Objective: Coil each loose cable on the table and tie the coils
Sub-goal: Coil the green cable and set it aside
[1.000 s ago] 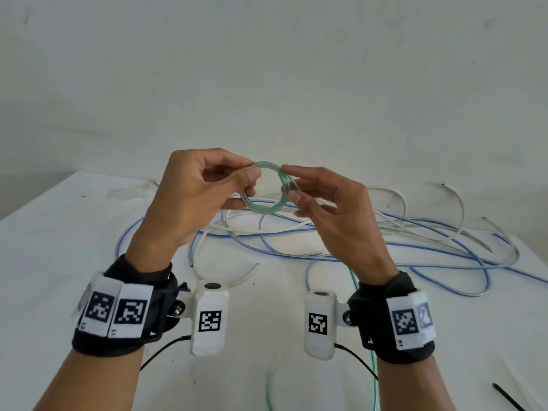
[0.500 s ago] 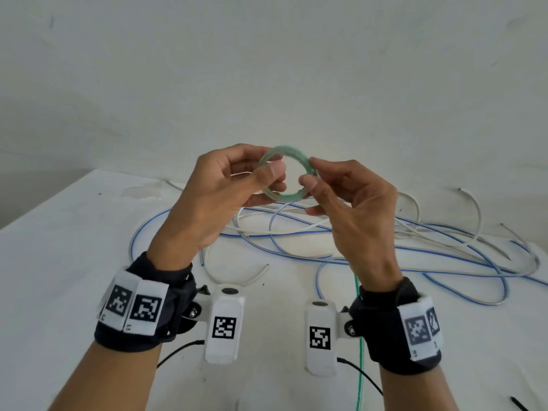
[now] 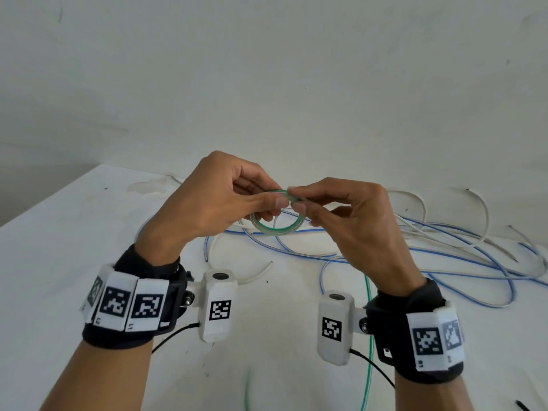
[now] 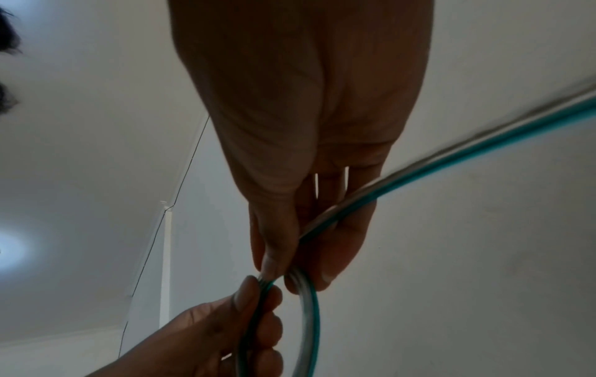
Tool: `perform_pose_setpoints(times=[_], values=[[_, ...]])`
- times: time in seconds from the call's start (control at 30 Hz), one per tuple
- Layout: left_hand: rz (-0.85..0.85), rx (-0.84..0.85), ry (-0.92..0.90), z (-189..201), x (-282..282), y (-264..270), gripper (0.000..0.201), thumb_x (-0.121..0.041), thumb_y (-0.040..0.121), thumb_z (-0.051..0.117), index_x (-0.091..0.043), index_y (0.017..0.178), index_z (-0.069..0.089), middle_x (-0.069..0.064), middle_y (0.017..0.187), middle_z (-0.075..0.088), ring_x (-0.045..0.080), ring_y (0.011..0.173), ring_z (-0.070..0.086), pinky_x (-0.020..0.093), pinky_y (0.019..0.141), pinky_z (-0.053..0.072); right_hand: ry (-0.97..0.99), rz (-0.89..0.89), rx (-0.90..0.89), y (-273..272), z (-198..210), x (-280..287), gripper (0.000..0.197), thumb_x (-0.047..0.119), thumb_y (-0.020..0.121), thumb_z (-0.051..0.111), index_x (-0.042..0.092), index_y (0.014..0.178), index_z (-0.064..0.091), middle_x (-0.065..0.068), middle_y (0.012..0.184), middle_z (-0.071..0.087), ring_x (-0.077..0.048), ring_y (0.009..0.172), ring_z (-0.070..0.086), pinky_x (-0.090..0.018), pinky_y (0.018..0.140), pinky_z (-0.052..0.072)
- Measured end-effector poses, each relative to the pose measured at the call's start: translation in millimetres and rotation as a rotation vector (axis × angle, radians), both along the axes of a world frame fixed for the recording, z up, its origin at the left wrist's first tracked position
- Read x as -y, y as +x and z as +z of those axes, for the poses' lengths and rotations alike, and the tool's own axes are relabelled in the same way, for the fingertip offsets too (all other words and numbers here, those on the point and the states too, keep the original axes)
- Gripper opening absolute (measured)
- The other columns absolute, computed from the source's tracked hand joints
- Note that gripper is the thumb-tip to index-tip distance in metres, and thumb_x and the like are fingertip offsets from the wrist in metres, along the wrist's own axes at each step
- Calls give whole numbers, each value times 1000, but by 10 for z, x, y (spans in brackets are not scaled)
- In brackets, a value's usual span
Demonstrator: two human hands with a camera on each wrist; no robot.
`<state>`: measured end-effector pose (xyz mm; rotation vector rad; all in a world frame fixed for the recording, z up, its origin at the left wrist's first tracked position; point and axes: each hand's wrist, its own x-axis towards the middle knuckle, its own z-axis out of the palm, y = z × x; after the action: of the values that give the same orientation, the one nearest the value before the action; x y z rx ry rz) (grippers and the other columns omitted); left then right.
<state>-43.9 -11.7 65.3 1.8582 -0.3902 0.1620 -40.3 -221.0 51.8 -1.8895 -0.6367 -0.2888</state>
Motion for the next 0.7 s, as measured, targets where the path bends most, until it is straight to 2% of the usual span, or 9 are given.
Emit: perform_pose_setpoints(times=[0.1,0.17,0.3,0.4,0.47,0.5,0.57,0.63,0.7], values=[[34,41,-39,26,7,-1,27,-27,70,80,-7,88,77,9,74,77,24,65,75,32,66,63,56,-16,14,-7,13,-8,16,13,90,77,24,101,80,8,85,77,-14,79,70,-29,62,58],[46,59,-69,37,9,1,27,-25,70,80,-6,89,77,9,74,77,25,65,75,34,66,63,103,-67,68,0,15,-8,13,16,87,79,23,97,81,7,82,76,-11,73,68,-29,59,54],[43,63,-179,72,18,-22,22,-18,71,79,-5,89,76,12,74,77,24,64,74,29,65,61,240,-102,136,-4,28,-41,9,14,85,81,19,92,80,6,77,75,-5,63,57,-20,61,46],[52,75,-248,108,34,-44,18,-17,72,78,-7,88,75,11,74,77,22,63,73,28,65,60,283,-107,147,-19,41,-100,10,13,89,78,22,94,78,11,77,73,-7,61,54,-22,59,44],[62,73,-287,125,28,-51,16,-17,74,76,-8,87,74,9,73,77,21,62,73,28,64,61,292,-120,140,-20,40,-130,12,14,90,76,25,94,76,11,80,72,-23,64,56,-35,58,47],[69,71,-304,132,21,-56,16,-17,74,75,-8,87,74,8,73,76,20,62,73,28,64,61,300,-124,134,-18,37,-144,12,15,91,76,26,94,73,10,81,71,-30,68,55,-39,58,46],[83,66,-333,145,11,-69,16,-19,75,74,-9,87,74,8,72,76,20,62,73,29,64,62,329,-123,129,-18,27,-176,13,15,91,75,25,91,68,10,80,67,-37,68,52,-42,54,42],[92,56,-361,158,13,-80,15,-20,75,74,-10,87,74,7,73,76,21,62,73,30,64,62,362,-104,127,-26,23,-203,13,14,93,74,22,89,66,7,81,67,-33,63,48,-40,53,38],[104,37,-403,164,16,-80,15,-23,74,74,-13,85,74,6,72,76,20,62,73,29,62,61,400,-51,93,-40,26,-216,10,12,93,73,19,92,67,-2,85,72,-17,60,51,-30,55,41]])
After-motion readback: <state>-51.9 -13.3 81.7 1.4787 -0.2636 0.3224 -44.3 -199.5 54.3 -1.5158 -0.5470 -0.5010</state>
